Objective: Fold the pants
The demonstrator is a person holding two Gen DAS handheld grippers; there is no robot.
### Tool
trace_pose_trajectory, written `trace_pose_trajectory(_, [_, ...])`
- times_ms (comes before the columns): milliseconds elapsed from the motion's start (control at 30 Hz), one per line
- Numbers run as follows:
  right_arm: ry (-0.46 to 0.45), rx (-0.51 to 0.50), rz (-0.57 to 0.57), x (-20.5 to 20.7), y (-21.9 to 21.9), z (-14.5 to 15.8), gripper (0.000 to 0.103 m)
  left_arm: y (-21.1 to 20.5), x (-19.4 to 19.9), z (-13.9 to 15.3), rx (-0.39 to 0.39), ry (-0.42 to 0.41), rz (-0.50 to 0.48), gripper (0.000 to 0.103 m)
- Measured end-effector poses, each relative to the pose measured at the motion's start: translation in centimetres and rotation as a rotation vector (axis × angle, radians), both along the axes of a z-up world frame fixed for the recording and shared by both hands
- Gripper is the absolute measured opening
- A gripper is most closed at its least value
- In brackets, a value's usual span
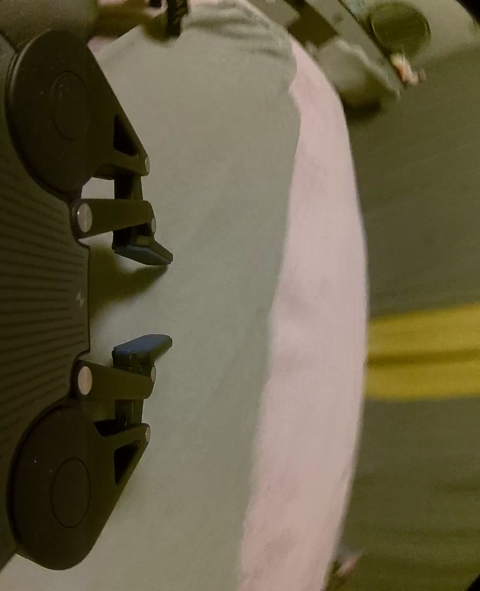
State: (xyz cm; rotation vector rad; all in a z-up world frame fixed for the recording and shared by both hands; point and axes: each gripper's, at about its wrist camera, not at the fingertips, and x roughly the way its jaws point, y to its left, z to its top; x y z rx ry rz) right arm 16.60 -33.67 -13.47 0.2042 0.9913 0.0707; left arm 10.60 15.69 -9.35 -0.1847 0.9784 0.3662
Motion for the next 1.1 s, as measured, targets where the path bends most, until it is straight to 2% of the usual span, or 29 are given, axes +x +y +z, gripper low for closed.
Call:
trace_pose_trajectory(67, [-0.012, 0.008, -0.084, -2.8, -3.8, 0.1, 0.044, -1.8, -0.7, 1.1, -0.028, -0.043, -0.042, 0.103])
trace_pose_trajectory(133, [0.001, -0.037, -0.199, -5.4, -7.3, 0.4, 0.048, -4.3, -0.8, 1.8, -0.033, -0.057, -0.134, 0.103])
trace_pose_trajectory(167, [0.029, -0.062, -0.283, -6.4, -9.1, 0.4, 0.071, -5.9, -0.7, 2.1, 0.002, -0.056, -0.182, 0.103])
trace_pose_trajectory(200, [0.063, -0.079, -0.387, -7.3, -10.8, 0.4, 0.085, -7.6, -0.6, 2.2, 0.037, -0.047, -0.226, 0.103])
trace_pose_trajectory(233, [0.091, -0.056, -0.520, -8.4, -13.0, 0.4, 0.085, -8.8, -0.3, 2.2, 0.038, -0.033, -0.255, 0.103])
trace_pose_trajectory(267, [0.093, 0.035, -0.640, -9.9, -15.3, 0.6, 0.085, -9.8, -0.1, 2.1, 0.012, -0.013, -0.287, 0.103])
trace_pose_trajectory(333, [0.034, 0.231, -0.794, -12.7, -18.7, 1.0, 0.085, -11.3, 0.3, 1.1, -0.078, 0.044, -0.340, 0.103])
trace_pose_trajectory(367, [0.015, 0.275, -0.852, -13.7, -19.7, 1.2, 0.086, -11.9, 0.5, 0.4, -0.100, 0.077, -0.357, 0.103])
trace_pose_trajectory(400, [0.003, 0.295, -0.904, -15.0, -20.6, 1.3, 0.086, -12.7, 0.7, -0.5, -0.066, 0.112, -0.374, 0.103])
trace_pose_trajectory(433, [-0.004, 0.292, -0.953, -16.2, -21.3, 1.5, 0.087, -13.6, 0.8, -1.0, 0.014, 0.128, -0.396, 0.103])
trace_pose_trajectory(467, [-0.004, 0.291, -0.996, -17.3, -21.9, 1.4, 0.090, -14.2, 0.8, -1.1, 0.052, 0.127, -0.415, 0.103])
trace_pose_trajectory(533, [-0.002, 0.365, -1.081, -19.2, -23.2, 0.9, 0.090, -14.7, 0.9, -1.0, 0.082, 0.116, -0.425, 0.103])
trace_pose_trajectory(667, [-0.018, 0.529, -1.168, -21.6, -24.0, -0.8, 0.090, -14.2, 1.2, -1.1, 0.041, 0.117, -0.413, 0.103])
trace_pose_trajectory(733, [-0.031, 0.564, -1.193, -22.2, -24.2, -1.3, 0.090, -14.1, 1.1, -1.2, 0.035, 0.117, -0.412, 0.103])
trace_pose_trajectory(867, [-0.081, 0.534, -1.223, -23.2, -23.8, -1.3, 0.090, -13.7, 1.2, -1.3, 0.047, 0.116, -0.416, 0.103])
trace_pose_trajectory(1033, [-0.087, 0.497, -1.198, -21.7, -23.6, -1.4, 0.089, -13.7, 1.1, -1.2, 0.044, 0.117, -0.415, 0.103])
trace_pose_trajectory(1067, [-0.096, 0.495, -1.189, -21.3, -24.2, -1.6, 0.081, -13.7, 1.1, -1.2, 0.045, 0.117, -0.415, 0.103])
trace_pose_trajectory(1100, [-0.107, 0.505, -1.175, -21.2, -24.1, -1.7, 0.065, -13.8, 1.1, -1.3, 0.045, 0.117, -0.415, 0.103])
